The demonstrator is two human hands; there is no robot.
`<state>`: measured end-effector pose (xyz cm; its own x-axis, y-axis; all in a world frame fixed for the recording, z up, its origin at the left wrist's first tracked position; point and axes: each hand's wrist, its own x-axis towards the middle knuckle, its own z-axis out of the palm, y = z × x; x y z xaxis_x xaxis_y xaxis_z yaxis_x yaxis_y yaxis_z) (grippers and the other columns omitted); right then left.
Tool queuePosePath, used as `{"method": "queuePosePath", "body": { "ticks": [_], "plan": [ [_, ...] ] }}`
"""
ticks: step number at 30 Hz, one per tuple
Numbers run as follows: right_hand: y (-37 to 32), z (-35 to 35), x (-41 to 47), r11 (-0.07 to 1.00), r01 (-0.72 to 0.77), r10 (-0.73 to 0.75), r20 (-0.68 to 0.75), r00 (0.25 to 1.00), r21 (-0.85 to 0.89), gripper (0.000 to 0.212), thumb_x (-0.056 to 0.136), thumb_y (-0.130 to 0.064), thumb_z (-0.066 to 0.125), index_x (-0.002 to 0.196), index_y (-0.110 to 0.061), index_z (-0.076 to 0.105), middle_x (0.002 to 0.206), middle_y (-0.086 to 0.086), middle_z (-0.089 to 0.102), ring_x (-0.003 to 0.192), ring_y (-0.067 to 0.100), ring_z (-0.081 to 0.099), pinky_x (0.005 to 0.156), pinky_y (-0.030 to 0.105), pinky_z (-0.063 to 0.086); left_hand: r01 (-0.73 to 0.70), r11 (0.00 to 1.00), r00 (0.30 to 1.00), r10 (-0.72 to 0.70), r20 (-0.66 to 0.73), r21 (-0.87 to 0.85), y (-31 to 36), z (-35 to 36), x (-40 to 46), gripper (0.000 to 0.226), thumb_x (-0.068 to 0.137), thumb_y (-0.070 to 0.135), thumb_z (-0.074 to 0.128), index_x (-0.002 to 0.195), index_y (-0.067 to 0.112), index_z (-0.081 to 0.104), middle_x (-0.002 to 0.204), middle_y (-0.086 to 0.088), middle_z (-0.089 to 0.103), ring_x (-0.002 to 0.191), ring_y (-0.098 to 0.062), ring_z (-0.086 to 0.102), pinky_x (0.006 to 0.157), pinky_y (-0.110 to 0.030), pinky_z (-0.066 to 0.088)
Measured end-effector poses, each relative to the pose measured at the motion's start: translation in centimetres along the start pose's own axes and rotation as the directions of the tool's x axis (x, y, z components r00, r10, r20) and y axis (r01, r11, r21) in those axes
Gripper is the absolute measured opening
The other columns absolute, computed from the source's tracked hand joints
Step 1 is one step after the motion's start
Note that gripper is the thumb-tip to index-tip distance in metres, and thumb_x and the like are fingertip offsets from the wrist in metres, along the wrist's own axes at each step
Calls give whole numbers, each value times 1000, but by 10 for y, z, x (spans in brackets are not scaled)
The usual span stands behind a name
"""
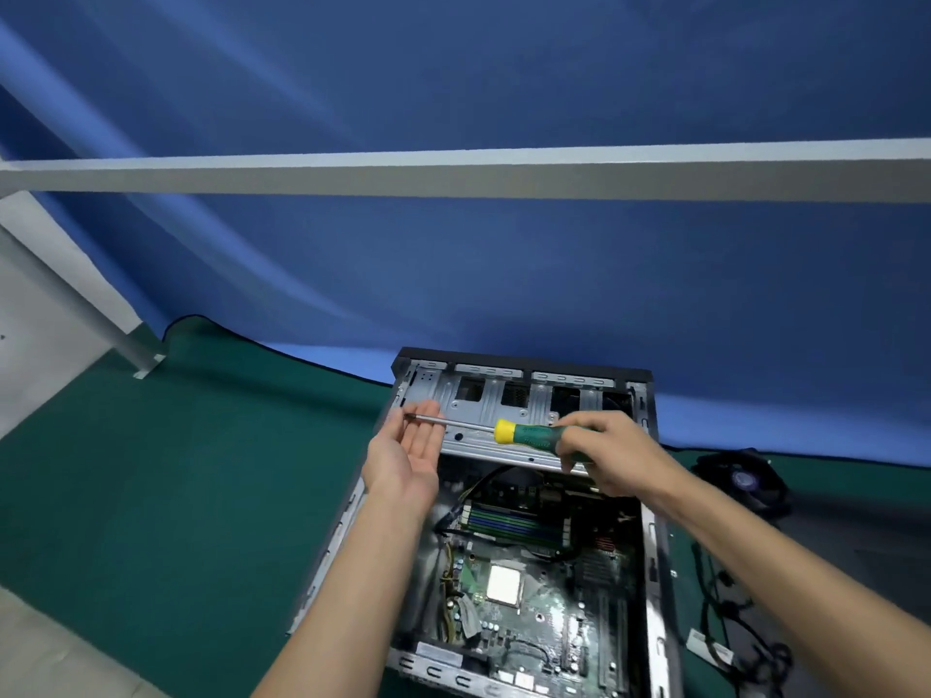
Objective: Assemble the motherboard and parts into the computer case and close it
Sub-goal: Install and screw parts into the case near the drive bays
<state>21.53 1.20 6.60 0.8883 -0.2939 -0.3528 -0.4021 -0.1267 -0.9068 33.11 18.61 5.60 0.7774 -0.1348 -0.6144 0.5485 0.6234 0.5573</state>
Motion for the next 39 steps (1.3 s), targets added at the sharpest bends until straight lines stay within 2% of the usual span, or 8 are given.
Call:
{"method": "queuePosePath", "body": {
  "ticks": [5, 11, 17, 22, 26, 30, 33, 39],
  "plan": [
    [9, -39, -8, 996, -60, 64, 70, 995, -60, 33, 84, -16, 53, 51, -19, 53, 43, -6, 46, 33, 12, 25, 37, 14, 20, -18, 1000, 1000, 18, -3, -11, -40, 14, -10, 21, 100, 16, 46, 88, 5, 58, 90, -11, 66, 82, -20, 65, 79, -34, 50],
    [17, -65, -12, 992, -110, 103, 115, 988, 59, 5, 87, -15, 55, 85, -11, 57, 56, 5, 53, 34, 12, 21, 38, 13, 19, -24, 999, 1000, 24, -18, 21, -66, 15, -16, 22, 100, 17, 46, 85, 6, 58, 87, -10, 66, 80, -19, 65, 82, -34, 48],
    [21, -72, -8, 990, -91, 81, 85, 993, 113, 17, 92, -27, 59, 87, -13, 52, 49, 2, 52, 30, 10, 20, 36, 12, 16, -32, 999, 999, 31, -40, -32, -75, 22, -14, 23, 101, 16, 43, 88, 2, 57, 86, -14, 65, 77, -21, 65, 81, -36, 49],
    [19, -66, -3, 989, -105, 106, -3, 994, 104, 30, 91, -41, 57, 83, -13, 49, 40, 2, 46, 27, 12, 21, 34, 11, 16, -4, 995, 998, 10, -54, 103, -79, 21, -15, 15, 96, 7, 51, 88, -4, 54, 85, -21, 63, 72, -28, 66, 73, -37, 54],
    [10, -63, 2, 999, -40, 42, -73, 996, 30, 35, 89, -44, 59, 70, -16, 51, 37, 0, 44, 27, 13, 23, 33, 12, 18, -92, 982, 993, 103, -57, 168, -87, 26, -17, 20, 96, 8, 52, 82, -6, 56, 75, -18, 64, 55, -20, 68, 57, -28, 58],
    [8, -68, -4, 990, 62, -33, -221, 975, 125, 31, 84, -38, 66, 58, -21, 61, 40, 1, 44, 30, 13, 32, 34, 14, 20, -104, 980, 994, 108, -12, 168, -89, 27, -15, 26, 99, 14, 48, 81, -3, 57, 64, -10, 57, 44, -13, 62, 46, -25, 54],
    [9, -73, -10, 980, 97, -31, -343, 939, 176, 29, 82, -28, 65, 54, -23, 63, 41, -5, 38, 33, 12, 31, 32, 15, 21, -49, 988, 999, 47, 22, 149, -87, 19, -13, 35, 103, 23, 38, 74, 6, 51, 50, 0, 41, 34, -8, 42, 41, -20, 48],
    [14, -71, -16, 977, 137, -71, -359, 931, 162, 33, 81, -18, 62, 48, -21, 62, 42, -9, 30, 38, 11, 25, 36, 18, 21, 11, 991, 999, -17, 49, 131, -87, 9, -15, 39, 102, 31, 39, 67, 12, 42, 41, 4, 33, 32, -8, 34, 38, -17, 42]
  ]
}}
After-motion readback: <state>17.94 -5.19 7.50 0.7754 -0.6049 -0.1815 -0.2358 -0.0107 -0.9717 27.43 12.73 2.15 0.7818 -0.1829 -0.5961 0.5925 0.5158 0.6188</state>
